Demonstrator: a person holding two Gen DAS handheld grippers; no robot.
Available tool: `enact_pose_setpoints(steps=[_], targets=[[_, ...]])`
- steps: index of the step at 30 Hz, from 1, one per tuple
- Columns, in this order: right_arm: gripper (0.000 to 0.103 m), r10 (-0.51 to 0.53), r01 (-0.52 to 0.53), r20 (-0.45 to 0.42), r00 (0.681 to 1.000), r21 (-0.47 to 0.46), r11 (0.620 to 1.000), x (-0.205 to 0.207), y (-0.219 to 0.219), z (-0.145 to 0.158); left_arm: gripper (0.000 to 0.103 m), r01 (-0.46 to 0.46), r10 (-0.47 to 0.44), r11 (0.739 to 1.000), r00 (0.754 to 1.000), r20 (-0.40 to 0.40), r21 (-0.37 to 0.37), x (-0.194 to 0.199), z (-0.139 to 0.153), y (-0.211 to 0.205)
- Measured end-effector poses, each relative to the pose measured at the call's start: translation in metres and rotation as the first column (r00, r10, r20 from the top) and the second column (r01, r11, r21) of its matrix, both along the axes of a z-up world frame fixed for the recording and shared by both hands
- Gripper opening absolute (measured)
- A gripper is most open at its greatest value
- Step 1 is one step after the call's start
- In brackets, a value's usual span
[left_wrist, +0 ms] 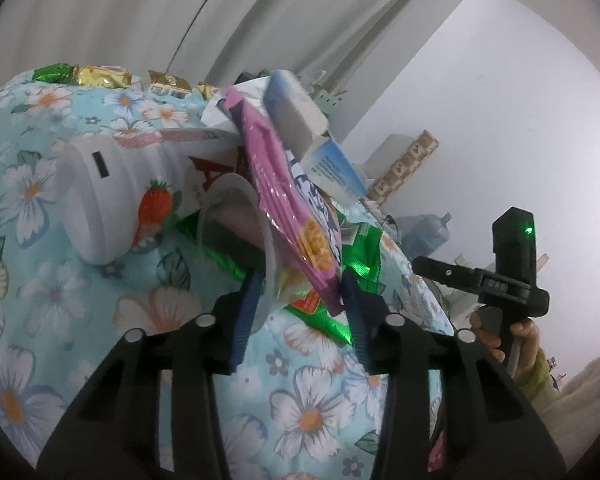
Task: Collect trash
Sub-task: 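Close the left tool on the clear plastic cup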
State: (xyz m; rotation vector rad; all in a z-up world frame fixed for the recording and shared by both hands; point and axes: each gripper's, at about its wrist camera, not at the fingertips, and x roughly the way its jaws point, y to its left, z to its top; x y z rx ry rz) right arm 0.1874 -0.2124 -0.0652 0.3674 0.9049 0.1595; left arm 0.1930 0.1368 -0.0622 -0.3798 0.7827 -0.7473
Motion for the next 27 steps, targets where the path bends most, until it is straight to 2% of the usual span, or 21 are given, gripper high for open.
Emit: enact_pose_setpoints(steps=[2,11,15,19,24,27], targets=[[0.075,0.005,-0.005,0.012,1.000,0.008,1.000,-0.001,0.000,0.006,0.028,-0.005,0.005,1.000,1.000,-0.005,-0.011,-0.003,0.001,0.002],[0.075,0.048,-0.049,0.049,0.998,0.027,0.998,0.001,0.014,0.024,0.028,0.030,-0.029,0.998,0.999,0.024,-0.061,-0.030,0.017,0.010],[0.075,0.063,-0.066,0.050,0.997,0.045,0.997,0.003,0.020,0.026,0.028,0.019,-0.019,1.000,0.999,0.042,-0.006,-0.035,0.014,0.007],[0.075,0.067,-0.072,0.061,0.996,0.081,0.994,0.004,0.022,0.032,0.028,-0.006,0.001,0.996,0.999,0.053,0.091,-0.033,0.006,0.000],[0.075,0.072,-0.082,0.085,0.994,0.120,0.989,0.009,0.022,0.041,0.015,-0.023,0.019,0.997,0.999,0.051,0.080,-0.033,0.002,0.003],[0.075,0.085,-0.098,0.093,0.992,0.137,0.986,0.017,0.025,0.046,0.011,-0.028,0.025,0.998,0.998,0.055,0.063,-0.033,0.002,0.007]])
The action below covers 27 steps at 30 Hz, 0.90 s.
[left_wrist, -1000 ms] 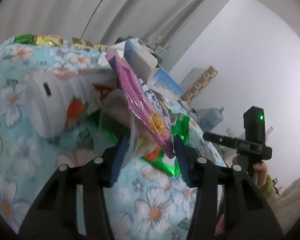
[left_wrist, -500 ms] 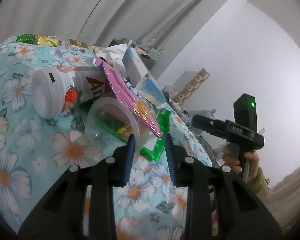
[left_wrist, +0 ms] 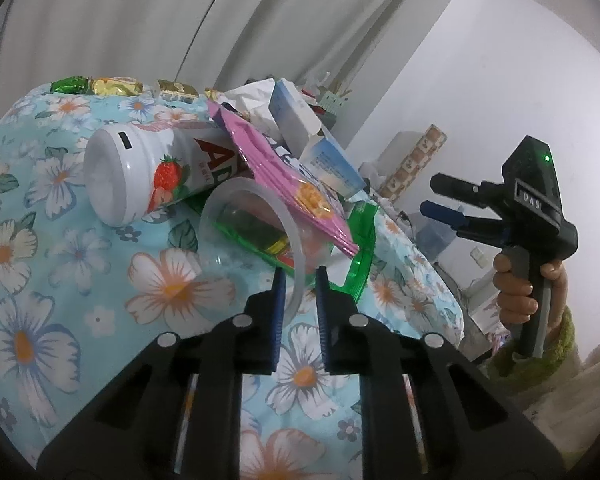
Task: Collect trash
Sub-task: 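Close the left tool on the clear plastic cup, then grasp the blue medicine box with the right tool while the left tool holds the cup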
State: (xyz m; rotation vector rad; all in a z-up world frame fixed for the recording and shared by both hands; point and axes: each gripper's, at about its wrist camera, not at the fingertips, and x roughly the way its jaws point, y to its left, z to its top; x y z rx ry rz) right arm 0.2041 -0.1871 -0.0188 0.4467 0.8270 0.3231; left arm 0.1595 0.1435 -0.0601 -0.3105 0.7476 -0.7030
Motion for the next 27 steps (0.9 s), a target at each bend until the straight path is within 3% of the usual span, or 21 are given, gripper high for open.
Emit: enact_pose_setpoints(steps=[5,11,15,19,22,27], targets=[[0.075,0.013,-0.013,0.010,1.000,0.008,1.000,0.017,0.004,0.007,0.004,-0.023,0.023,1.000,1.000,0.005,-0.010,-0.009,0.005,0.006],[0.075,-0.016,0.021,-0.031,0.999,0.142,0.990,0.052,-0.021,-0.009,0.004,-0.035,0.035,0.999,0.999,-0.005,-0.037,-0.024,0.008,0.018],[0.075,-0.019,0.073,-0.159,0.987,0.338,0.938,0.090,-0.052,-0.045,0.004,-0.033,0.033,0.999,0.999,-0.015,-0.038,-0.029,0.005,0.022],[0.075,0.004,0.112,-0.249,0.968,0.448,0.887,0.117,-0.067,-0.077,0.004,-0.039,0.038,0.999,0.999,-0.014,-0.038,-0.034,0.005,0.025],[0.075,0.056,0.083,-0.259,0.964,0.494,0.865,0.128,-0.065,-0.088,0.004,-0.046,0.045,0.998,0.999,-0.013,-0.034,-0.034,0.006,0.026],[0.075,0.108,0.014,-0.213,0.971,0.502,0.865,0.135,-0.054,-0.082,0.004,-0.054,0.053,0.998,0.998,-0.018,-0.031,-0.035,0.006,0.027]])
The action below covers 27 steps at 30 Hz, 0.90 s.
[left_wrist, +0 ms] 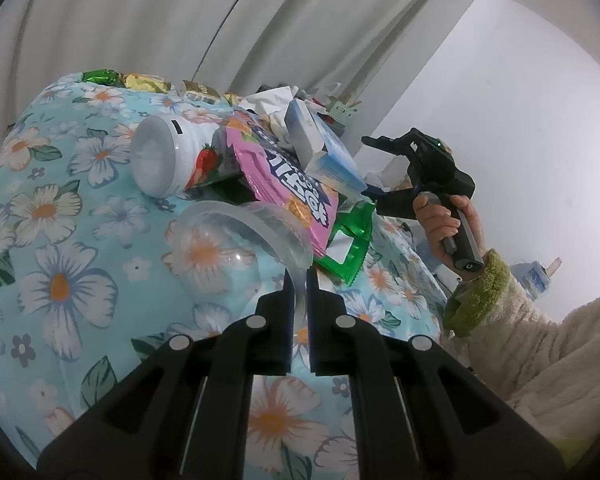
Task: Collect trash
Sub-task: 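Grasp the blue medicine box with the right tool while the left tool holds the cup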
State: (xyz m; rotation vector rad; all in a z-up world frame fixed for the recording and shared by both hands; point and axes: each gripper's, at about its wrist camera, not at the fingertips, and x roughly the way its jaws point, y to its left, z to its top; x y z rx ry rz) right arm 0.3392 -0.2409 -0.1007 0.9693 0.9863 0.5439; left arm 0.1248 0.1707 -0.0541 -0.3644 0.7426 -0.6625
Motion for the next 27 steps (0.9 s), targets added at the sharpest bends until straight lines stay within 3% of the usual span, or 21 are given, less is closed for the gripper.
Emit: enact_pose_setpoints(steps=[7,11,16,20,27], targets=[[0.071,-0.003,0.001,0.035,0.999,0.062,0.998,0.016,-0.004,0.003,0.004,0.000,0.000,1.000,1.000,0.000,0.011,-0.002,0.000,0.001],[0.071,0.037,-0.037,0.005,0.999,0.118,0.992,0.027,0.002,-0.006,0.004,-0.001,0.001,1.000,1.000,-0.001,0.018,-0.001,-0.001,0.000],[0.066,0.107,-0.105,-0.012,0.994,0.100,0.989,0.024,0.014,-0.008,0.004,0.003,-0.003,1.000,1.000,0.001,0.025,-0.001,-0.002,-0.001],[0.056,0.131,-0.129,-0.020,0.991,0.083,0.988,0.014,0.013,-0.009,0.004,0.005,-0.005,1.000,1.000,-0.003,0.020,0.000,-0.003,-0.001],[0.054,0.161,-0.157,-0.053,0.985,0.083,0.984,0.012,0.020,-0.021,0.004,0.001,-0.001,1.000,1.000,-0.002,0.007,0.000,-0.003,-0.001]])
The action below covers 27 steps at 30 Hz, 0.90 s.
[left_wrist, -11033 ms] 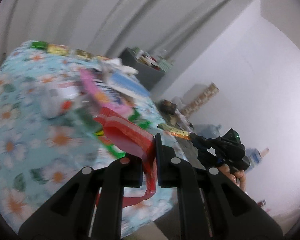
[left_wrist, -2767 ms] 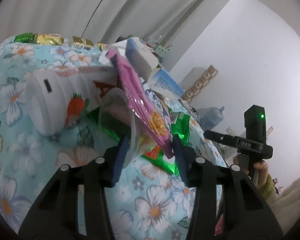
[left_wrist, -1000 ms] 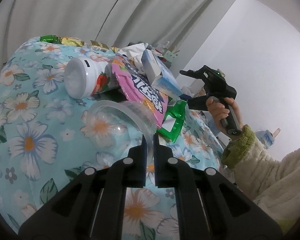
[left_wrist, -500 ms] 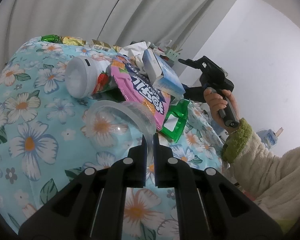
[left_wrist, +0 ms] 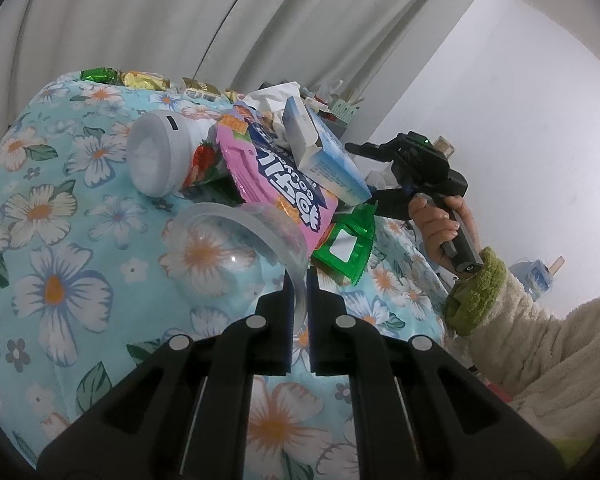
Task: Collect trash
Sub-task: 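Grasp the blue medicine box with the right tool while the left tool holds the cup, then carry cup and box over the blue wastebasket and open both tools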
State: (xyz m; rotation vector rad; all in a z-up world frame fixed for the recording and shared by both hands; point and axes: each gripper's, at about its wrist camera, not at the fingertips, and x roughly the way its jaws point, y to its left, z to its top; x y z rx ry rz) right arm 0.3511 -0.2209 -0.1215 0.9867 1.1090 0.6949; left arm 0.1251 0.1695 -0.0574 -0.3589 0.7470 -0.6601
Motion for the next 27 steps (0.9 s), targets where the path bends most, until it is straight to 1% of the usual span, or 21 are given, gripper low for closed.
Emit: enact_pose_setpoints(steps=[2,4,7,11,14,18,20,24,27], targets=[[0.046,-0.007,0.007,0.007,1.000,0.004,1.000,-0.001,0.000,0.001,0.004,-0.003,0.003,1.000,1.000,0.001,-0.004,0.000,-0.001,0.001],[0.043,-0.014,0.013,0.025,1.000,0.013,1.000,-0.006,-0.002,0.008,0.004,-0.011,0.011,1.000,1.000,0.002,-0.010,-0.001,0.000,0.002],[0.038,-0.010,0.010,0.061,0.998,-0.006,1.000,-0.018,-0.004,0.023,0.004,-0.023,0.023,1.000,1.000,0.005,-0.017,-0.002,0.001,0.006],[0.035,-0.020,0.027,0.108,0.994,-0.061,0.998,-0.038,-0.008,0.048,0.004,-0.032,0.032,0.999,0.999,0.007,-0.028,-0.004,0.001,0.011],[0.033,-0.049,0.066,0.148,0.988,-0.114,0.991,-0.054,-0.013,0.067,0.004,-0.047,0.047,0.999,0.999,0.011,-0.028,-0.007,0.002,0.015],[0.032,-0.092,0.120,0.183,0.979,-0.150,0.981,-0.076,-0.024,0.085,0.003,-0.063,0.064,0.998,0.998,0.022,-0.020,-0.016,0.008,0.020],[0.032,-0.118,0.149,0.197,0.973,-0.150,0.977,-0.090,-0.032,0.093,0.003,-0.062,0.063,0.998,0.997,0.043,-0.016,-0.023,0.016,0.020],[0.031,-0.168,0.200,0.239,0.956,-0.117,0.973,-0.121,-0.049,0.105,0.003,-0.046,0.047,0.999,0.995,0.091,-0.016,-0.037,0.037,0.014],[0.031,-0.209,0.243,0.273,0.939,-0.096,0.965,-0.142,-0.062,0.114,0.003,-0.003,0.006,1.000,0.992,0.129,-0.027,-0.044,0.055,0.002]])
